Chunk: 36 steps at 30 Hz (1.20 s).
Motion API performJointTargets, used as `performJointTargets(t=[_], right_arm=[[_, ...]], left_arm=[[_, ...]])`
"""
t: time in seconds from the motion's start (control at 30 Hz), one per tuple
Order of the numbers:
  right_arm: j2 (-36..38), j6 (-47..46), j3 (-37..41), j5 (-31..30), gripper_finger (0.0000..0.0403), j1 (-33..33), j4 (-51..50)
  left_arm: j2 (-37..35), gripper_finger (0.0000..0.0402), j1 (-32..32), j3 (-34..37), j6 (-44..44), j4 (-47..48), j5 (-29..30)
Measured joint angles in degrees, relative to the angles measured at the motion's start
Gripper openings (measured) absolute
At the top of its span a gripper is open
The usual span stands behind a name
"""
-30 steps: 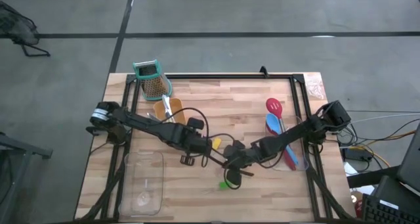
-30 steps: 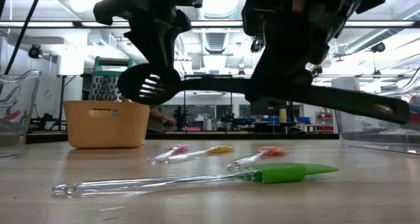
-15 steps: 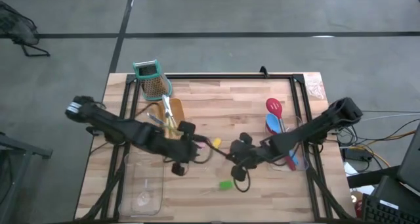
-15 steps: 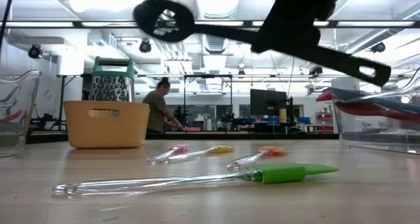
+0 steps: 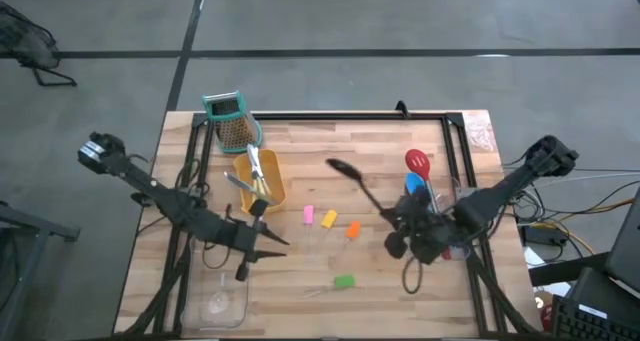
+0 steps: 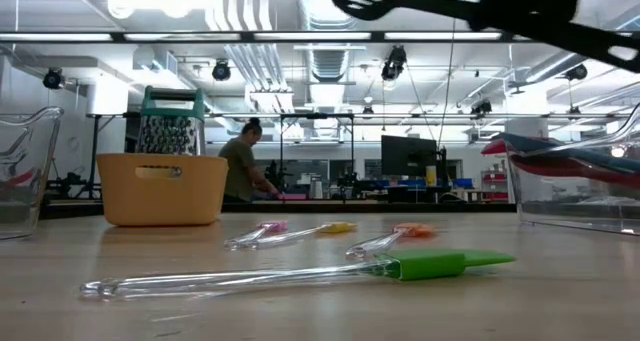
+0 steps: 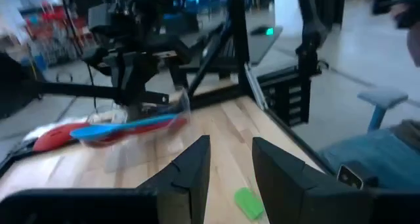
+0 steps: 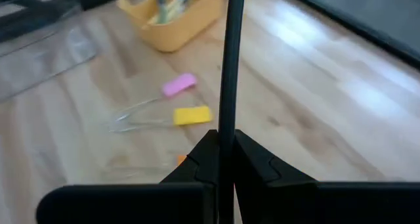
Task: Pick & Place Kitchen Items
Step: Put the black slotted spoon into the right transparent bin
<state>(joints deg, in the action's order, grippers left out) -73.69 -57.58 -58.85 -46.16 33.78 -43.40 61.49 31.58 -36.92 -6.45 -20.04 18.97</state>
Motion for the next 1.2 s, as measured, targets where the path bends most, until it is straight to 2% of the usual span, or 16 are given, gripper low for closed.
performJointTargets(t=[0.13, 0.23, 0.33, 0.47, 0.8, 1.03, 1.2], right_arm=[[1.1, -11.8, 0.3, -5.5, 0.0018, 3.5, -13.0], [1.2, -21.3, 1.7, -9.0, 0.0018, 5.8, -20.2], [1.2, -28.3, 4.6, -11.0, 0.0018, 7.8, -22.2], [1.2, -34.4, 9.4, -10.5, 0.0019, 9.4, -22.4], [1.3, -47.1, 19.2, -0.9, 0.0021, 9.9, -22.6], [1.2, -52.8, 21.8, 4.6, 0.0023, 9.9, -22.3], [1.2, -53.8, 22.2, 5.6, 0.0029, 9.9, -22.1]], left_arm=[[0.4, 0.012, 0.3, 7.7, -2.8, -13.5, 0.0], [0.1, 0.012, 0.3, 10.1, -2.7, -18.7, 0.0], [-0.5, 0.012, 0.3, 10.6, -0.4, -19.0, 0.0], [-0.8, 0.012, 0.3, 10.8, 2.5, -15.6, -0.1], [-1.0, 0.012, 0.3, 10.8, 2.1, -14.3, 0.0], [-1.0, 0.012, 0.3, 10.8, 2.1, -13.4, 0.0], [-1.0, 0.012, 0.3, 10.9, 2.0, -13.3, 0.0]])
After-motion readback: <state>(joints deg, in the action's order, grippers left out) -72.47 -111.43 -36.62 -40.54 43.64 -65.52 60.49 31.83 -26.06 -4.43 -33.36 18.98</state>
